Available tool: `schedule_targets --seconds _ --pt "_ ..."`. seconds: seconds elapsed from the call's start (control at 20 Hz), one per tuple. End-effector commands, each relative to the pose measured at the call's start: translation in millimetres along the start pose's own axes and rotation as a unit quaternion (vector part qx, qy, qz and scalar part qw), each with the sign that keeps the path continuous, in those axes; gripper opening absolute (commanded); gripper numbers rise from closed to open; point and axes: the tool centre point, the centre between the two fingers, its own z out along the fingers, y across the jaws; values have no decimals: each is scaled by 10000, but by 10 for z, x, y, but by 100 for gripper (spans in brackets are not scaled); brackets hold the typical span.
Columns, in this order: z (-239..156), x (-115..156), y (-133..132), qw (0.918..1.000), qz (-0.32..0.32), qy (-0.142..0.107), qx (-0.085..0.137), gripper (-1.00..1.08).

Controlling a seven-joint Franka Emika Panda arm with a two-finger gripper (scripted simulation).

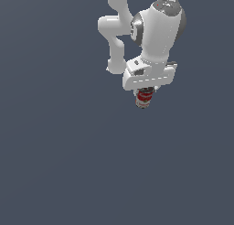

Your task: Pick up the object and move it to a goal position.

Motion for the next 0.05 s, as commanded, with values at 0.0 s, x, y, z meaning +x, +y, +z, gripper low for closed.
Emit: schedule_targets --seconds 0.0 --pt "-37 2 -23 10000 7 15 2 -100"
